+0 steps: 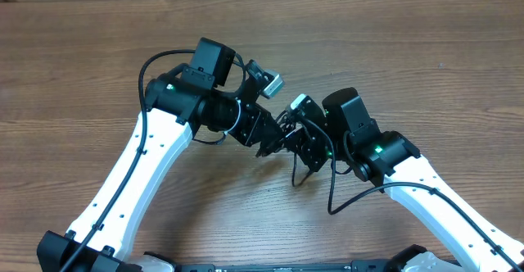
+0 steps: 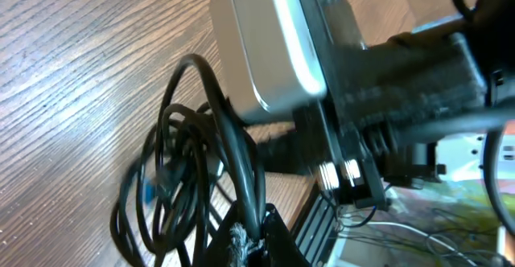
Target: Untangle cables
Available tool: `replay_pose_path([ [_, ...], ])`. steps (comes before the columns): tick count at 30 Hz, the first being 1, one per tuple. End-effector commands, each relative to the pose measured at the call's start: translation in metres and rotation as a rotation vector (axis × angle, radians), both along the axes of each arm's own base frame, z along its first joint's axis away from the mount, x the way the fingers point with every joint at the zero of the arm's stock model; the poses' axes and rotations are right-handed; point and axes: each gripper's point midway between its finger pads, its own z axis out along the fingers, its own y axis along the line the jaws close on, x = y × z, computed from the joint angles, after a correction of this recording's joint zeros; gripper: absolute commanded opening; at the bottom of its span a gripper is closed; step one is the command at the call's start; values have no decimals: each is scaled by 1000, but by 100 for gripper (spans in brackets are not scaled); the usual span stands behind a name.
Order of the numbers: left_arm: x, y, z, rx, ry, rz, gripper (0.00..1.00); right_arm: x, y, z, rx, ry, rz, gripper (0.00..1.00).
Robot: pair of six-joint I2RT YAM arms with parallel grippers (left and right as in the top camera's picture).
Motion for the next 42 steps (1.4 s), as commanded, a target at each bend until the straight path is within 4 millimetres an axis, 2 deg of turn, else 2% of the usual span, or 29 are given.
replay_pose_path([
  [1,-1,-1,21,-104,-2,-20,4,2,2,4,4,-17,-3,4],
  [4,8,12,22,-112,8,26,4,6,-5,1,-22,-17,-47,4],
  [7,19,31,18,-89,19,90,4,18,-18,-2,-36,14,-199,4],
  [11,31,64,-2,61,21,199,4,33,-38,-2,28,105,-436,4],
  [13,35,80,-12,142,18,243,4,37,-43,0,82,152,-480,4],
  [15,39,94,-20,214,19,292,4,34,-39,4,139,194,-444,4],
  [17,44,108,-27,285,25,362,4,23,-27,11,199,227,-323,4],
  [20,54,122,-31,349,20,450,4,-10,-4,23,275,244,-31,4],
  [23,60,121,-30,341,3,470,4,-38,3,24,289,265,127,4],
  [28,61,121,-29,338,4,479,4,-66,6,27,316,271,290,4],
  [30,61,121,-30,339,6,478,4,-71,8,31,338,259,335,4],
  [32,60,121,-30,340,9,478,4,-67,8,31,336,241,333,4],
  [34,60,121,-30,341,11,477,4,-56,4,27,305,240,264,4],
  [37,59,121,-30,342,13,477,4,-23,-16,7,184,259,2,4],
  [40,58,122,-31,344,17,476,4,11,-65,-19,-2,264,-407,4],
  [42,58,122,-31,344,19,476,4,22,-104,-31,-108,265,-673,4],
])
